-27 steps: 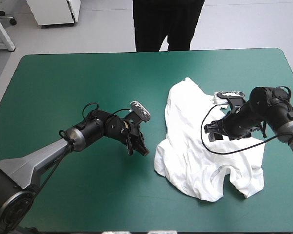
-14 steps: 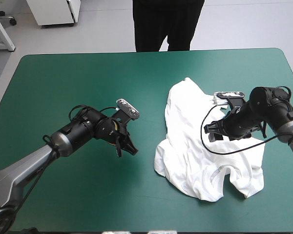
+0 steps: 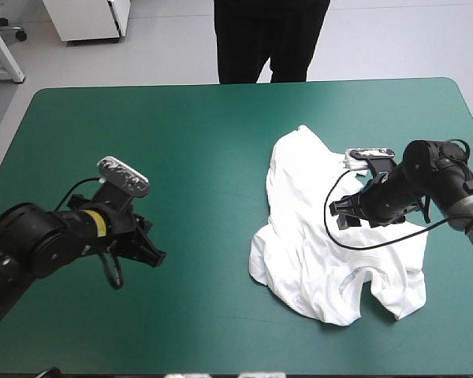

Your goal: Fold the cloth

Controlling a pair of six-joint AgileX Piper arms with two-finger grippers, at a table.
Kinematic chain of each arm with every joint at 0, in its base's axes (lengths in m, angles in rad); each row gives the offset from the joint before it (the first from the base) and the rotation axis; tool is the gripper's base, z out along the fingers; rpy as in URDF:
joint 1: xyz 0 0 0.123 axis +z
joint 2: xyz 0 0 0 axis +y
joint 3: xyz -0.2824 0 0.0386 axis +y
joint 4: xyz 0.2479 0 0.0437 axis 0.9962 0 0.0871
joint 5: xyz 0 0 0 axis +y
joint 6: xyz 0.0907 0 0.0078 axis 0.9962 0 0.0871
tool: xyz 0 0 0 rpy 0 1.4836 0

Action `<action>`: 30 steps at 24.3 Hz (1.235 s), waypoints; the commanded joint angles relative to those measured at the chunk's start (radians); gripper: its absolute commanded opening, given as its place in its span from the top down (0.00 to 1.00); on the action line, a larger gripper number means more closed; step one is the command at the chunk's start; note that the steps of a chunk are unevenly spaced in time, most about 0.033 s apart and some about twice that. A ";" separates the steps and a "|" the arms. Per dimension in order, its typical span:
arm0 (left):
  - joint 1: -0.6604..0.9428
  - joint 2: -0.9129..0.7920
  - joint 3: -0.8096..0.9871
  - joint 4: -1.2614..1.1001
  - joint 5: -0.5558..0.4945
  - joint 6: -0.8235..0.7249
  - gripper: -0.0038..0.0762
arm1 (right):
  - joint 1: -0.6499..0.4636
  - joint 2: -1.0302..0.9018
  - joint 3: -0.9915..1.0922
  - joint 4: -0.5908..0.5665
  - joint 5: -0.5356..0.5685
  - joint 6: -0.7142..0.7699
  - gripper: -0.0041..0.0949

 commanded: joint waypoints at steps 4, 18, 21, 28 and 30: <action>-0.001 -0.203 -0.031 -0.002 0.073 -0.042 0.80 | -0.007 -0.029 -0.025 0.012 -0.009 -0.008 0.35; -0.001 -0.261 -0.027 0.006 0.074 -0.057 0.80 | 0.054 0.022 -0.025 -0.119 -0.191 -0.063 0.34; -0.001 -0.261 -0.027 0.006 0.071 -0.058 0.80 | 0.155 0.076 -0.025 -0.203 -0.284 -0.001 0.33; -0.001 -0.261 -0.027 0.006 0.064 -0.078 0.80 | 0.182 0.256 -0.025 -0.204 -0.376 0.045 0.22; -0.001 -0.261 -0.027 0.006 0.055 -0.083 0.80 | 0.182 0.275 -0.025 -0.204 -0.394 0.045 0.22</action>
